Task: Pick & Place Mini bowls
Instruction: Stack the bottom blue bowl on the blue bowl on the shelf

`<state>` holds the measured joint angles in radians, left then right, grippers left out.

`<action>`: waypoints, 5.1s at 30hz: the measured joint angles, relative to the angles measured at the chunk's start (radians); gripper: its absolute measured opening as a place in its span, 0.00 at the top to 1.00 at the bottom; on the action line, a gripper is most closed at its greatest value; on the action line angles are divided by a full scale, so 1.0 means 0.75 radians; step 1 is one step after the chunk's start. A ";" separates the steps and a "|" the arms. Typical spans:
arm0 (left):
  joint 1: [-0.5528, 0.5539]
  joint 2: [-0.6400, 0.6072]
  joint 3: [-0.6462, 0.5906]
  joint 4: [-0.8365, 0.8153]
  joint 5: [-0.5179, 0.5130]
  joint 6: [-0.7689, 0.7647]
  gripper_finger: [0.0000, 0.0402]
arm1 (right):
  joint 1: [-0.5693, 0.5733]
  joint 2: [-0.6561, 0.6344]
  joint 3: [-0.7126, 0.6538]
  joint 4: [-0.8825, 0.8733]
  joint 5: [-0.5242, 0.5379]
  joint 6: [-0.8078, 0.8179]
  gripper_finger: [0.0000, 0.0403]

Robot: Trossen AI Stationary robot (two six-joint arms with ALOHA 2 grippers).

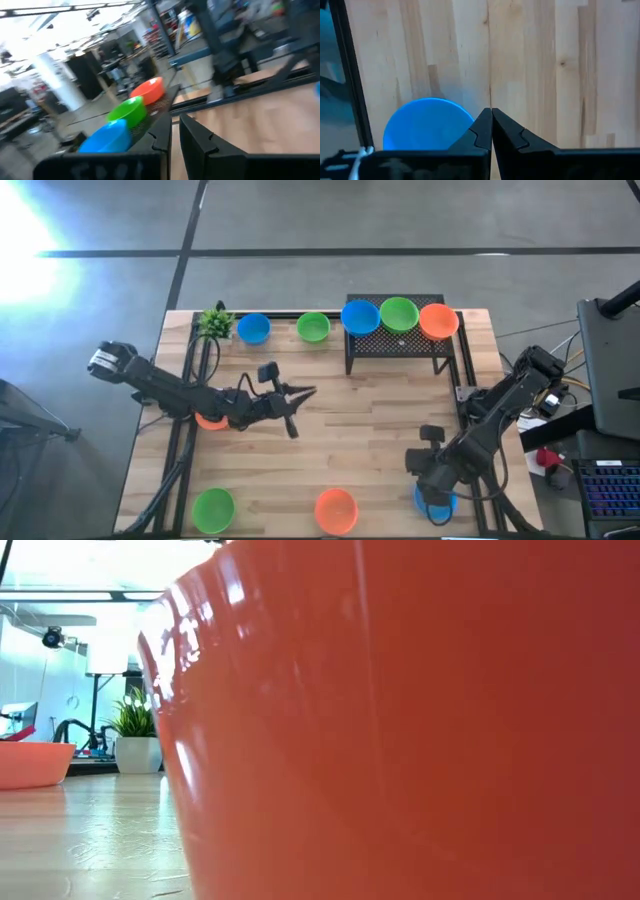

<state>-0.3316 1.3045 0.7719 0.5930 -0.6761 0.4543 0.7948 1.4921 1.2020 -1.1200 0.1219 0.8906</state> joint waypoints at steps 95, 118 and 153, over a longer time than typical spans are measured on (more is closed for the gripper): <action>-0.090 0.000 0.000 -0.011 0.282 -0.363 0.92 | 0.112 0.000 -0.577 0.707 -0.128 -0.168 0.91; -0.090 0.000 0.000 -0.010 0.282 -0.392 0.92 | -0.015 -0.015 -0.133 0.390 0.060 -0.254 0.98; -0.085 0.000 0.000 -0.010 0.084 -0.201 0.92 | -1.554 -0.023 0.565 0.088 -0.072 -1.204 0.98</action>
<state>-0.3950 1.3045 0.7719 0.5855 -0.6132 0.3038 -0.3708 1.4747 1.6257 -1.0539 0.0680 -0.0120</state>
